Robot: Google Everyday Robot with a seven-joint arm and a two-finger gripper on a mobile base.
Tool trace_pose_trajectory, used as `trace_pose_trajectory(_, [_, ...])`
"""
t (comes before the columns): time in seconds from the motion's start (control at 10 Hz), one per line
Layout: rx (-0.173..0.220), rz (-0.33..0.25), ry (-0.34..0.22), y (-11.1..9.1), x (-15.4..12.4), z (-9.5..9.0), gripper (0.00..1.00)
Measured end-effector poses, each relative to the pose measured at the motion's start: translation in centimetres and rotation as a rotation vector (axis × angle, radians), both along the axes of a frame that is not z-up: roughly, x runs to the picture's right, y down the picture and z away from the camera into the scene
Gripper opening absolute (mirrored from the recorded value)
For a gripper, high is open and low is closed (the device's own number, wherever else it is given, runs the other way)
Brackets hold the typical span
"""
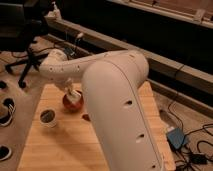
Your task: Place the white sponge in the ceramic bowl
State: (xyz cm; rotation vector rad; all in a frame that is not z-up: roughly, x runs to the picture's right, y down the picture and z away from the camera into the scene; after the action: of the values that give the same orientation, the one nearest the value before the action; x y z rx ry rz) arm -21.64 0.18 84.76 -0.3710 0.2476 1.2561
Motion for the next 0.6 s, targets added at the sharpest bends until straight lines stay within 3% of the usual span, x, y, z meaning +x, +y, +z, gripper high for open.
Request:
trace_pose_trajectory(0.4, [-0.034, -0.004, 0.021, 1.2, 0.0, 1.2, 0.79])
trace_pose_trajectory(0.6, [-0.044, -0.001, 0.027, 1.6, 0.0, 1.5, 0.80])
